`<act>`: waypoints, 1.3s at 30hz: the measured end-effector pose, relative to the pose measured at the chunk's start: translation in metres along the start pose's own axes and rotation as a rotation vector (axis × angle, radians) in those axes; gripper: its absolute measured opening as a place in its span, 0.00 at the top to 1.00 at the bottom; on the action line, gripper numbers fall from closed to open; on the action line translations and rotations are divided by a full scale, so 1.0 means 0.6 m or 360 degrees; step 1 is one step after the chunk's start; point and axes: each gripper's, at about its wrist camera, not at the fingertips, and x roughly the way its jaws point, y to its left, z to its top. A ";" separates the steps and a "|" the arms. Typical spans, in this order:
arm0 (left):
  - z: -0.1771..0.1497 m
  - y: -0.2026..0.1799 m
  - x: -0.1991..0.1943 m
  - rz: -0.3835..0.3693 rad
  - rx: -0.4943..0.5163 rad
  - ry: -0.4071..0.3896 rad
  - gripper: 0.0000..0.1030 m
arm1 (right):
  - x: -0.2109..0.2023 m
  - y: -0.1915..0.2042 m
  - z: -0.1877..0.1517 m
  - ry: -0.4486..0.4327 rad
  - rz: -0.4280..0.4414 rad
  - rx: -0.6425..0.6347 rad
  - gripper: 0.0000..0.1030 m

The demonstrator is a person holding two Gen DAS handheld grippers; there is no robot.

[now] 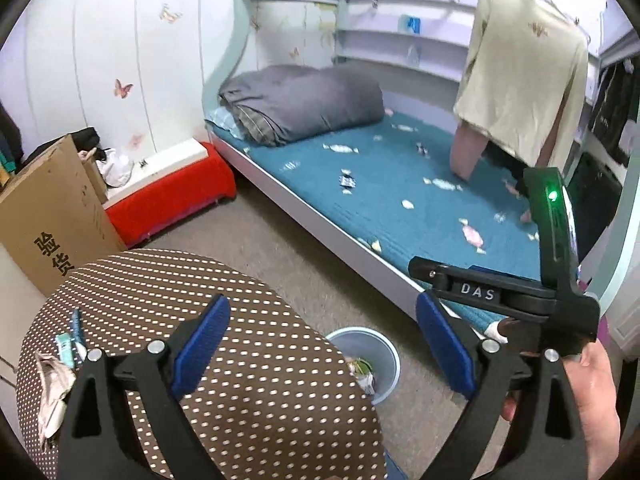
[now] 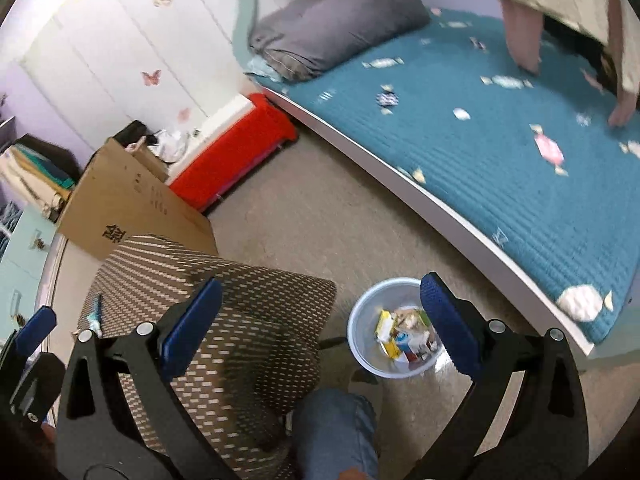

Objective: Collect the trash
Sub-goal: 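Move both tools back over the table, then grasp crumpled beige paper with left tool while right tool grasps blue packet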

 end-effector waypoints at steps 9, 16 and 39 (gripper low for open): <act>-0.011 0.092 -0.085 0.0055 -0.0120 -0.0123 0.10 | -0.054 0.122 0.007 -0.0094 0.0117 -0.0200 0.06; -0.050 0.180 -0.126 0.0150 -0.0247 -0.0165 0.09 | -0.062 0.216 -0.013 -0.0082 0.0207 -0.0368 0.06; -0.182 0.460 -0.139 0.0514 -0.0693 -0.0060 0.09 | 0.065 0.448 -0.078 0.0140 0.0355 -0.0731 0.06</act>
